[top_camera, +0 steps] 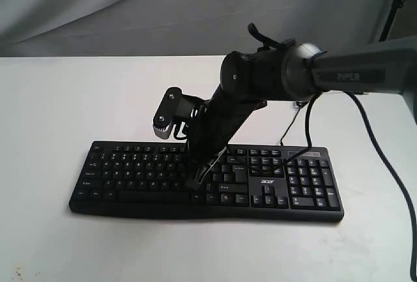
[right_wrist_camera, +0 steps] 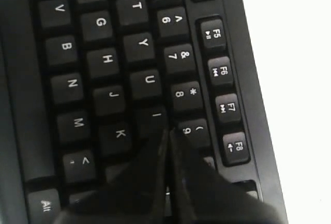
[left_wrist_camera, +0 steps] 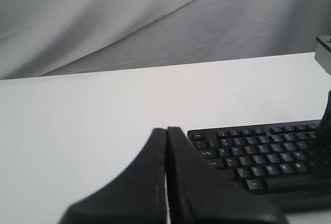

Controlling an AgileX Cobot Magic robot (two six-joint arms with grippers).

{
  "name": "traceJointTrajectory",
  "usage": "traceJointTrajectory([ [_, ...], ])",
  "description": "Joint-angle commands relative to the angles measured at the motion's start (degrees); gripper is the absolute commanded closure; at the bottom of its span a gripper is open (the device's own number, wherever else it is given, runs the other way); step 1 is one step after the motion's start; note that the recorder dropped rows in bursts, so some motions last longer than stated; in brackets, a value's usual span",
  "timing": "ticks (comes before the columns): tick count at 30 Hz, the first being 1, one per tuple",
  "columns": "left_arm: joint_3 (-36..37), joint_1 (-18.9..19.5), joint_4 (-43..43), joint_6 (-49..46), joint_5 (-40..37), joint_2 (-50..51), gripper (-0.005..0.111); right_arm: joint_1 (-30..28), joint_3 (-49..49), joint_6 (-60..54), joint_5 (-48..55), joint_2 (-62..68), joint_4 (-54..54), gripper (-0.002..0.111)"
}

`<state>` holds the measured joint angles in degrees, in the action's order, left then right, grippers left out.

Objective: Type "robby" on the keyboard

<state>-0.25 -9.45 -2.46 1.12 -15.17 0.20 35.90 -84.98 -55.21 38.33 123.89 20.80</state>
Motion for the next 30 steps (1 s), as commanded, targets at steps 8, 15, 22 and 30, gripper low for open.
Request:
traceJointTrajectory([
  [8,0.25,-0.36,-0.27,0.16,0.31,-0.2,0.107,-0.55,0.28,0.07,-0.23,-0.16,-0.29,0.108],
  [15,0.25,-0.36,-0.27,0.16,0.31,-0.2,0.107,-0.1,0.28,0.2,-0.37,-3.67,-0.3,0.108],
  [22,0.25,-0.36,-0.27,0.16,0.31,-0.2,0.107,1.21,0.28,0.05,-0.53,-4.22,1.24,0.108],
  [30,0.25,-0.36,-0.27,0.16,0.31,-0.2,0.107,4.76,0.28,-3.32,-1.14,-4.14,5.55,0.108],
])
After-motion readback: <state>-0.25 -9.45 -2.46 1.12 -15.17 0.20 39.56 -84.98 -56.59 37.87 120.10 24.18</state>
